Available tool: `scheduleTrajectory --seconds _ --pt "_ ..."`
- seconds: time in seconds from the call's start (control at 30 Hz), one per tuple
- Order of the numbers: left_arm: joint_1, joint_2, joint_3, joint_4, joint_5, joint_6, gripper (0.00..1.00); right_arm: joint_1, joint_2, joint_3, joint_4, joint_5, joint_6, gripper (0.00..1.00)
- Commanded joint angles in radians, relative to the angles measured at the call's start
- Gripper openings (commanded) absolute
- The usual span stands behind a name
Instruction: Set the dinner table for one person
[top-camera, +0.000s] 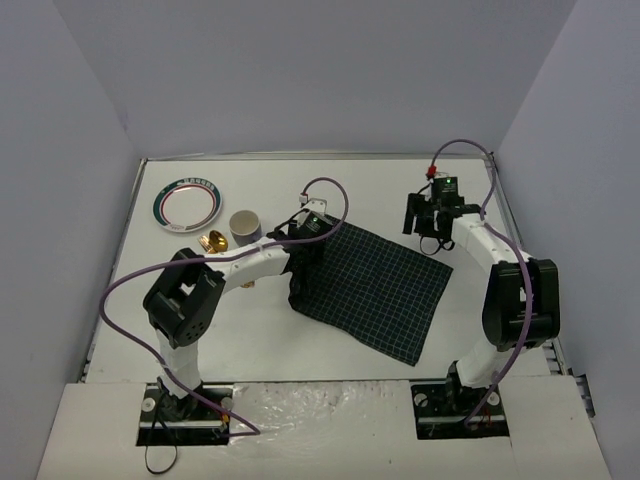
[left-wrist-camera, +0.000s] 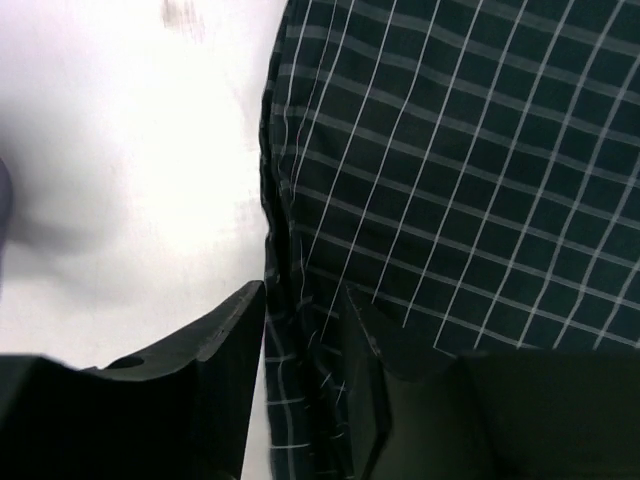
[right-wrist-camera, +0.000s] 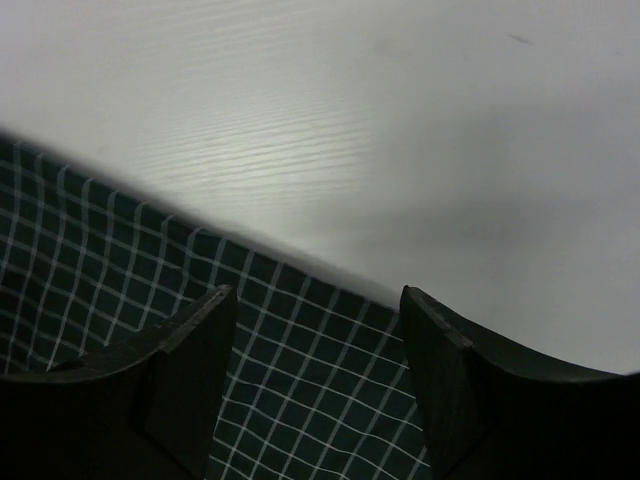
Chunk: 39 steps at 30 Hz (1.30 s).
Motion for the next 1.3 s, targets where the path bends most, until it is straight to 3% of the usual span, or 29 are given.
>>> scheduleTrajectory --seconds 0.0,0.13,0.23,0.37,0.5,0.67,0.93,1.27 --pt "0.005 -0.087 0.115 -0.017 -0.071 0.093 0.52 0.078 -0.017 0.025 0.097 -0.082 -0.094 0.67" --pt "-0.007 -0.177 0.171 -0.062 -0.070 0.126 0.79 0.109 0.029 0.042 0.105 -0.085 -0.148 0.71" --pt "-0.021 -0.254 0.222 -0.119 -0.059 0.142 0.88 0.113 0.083 0.080 0.104 -0.114 -0.184 0.73" --pt "-0.023 -0.369 0.243 -0.228 -0.073 0.143 0.91 0.126 0.155 0.125 0.092 -0.186 -0.251 0.74" --pt "-0.017 -0.511 0.236 -0.364 -0.177 0.133 0.97 0.156 0.195 0.131 0.085 -0.216 -0.312 0.74" --pt "0.037 -0.671 0.123 -0.436 -0.171 0.135 0.97 0.200 0.190 0.136 0.084 -0.196 -0.322 0.72" --pt "0.143 -0.919 -0.092 -0.498 -0.250 0.160 0.97 0.481 0.148 0.164 0.097 0.032 -0.320 0.72" --pt "0.316 -1.092 -0.292 -0.443 -0.272 0.177 0.97 0.705 0.294 0.253 0.091 0.057 -0.277 0.68"
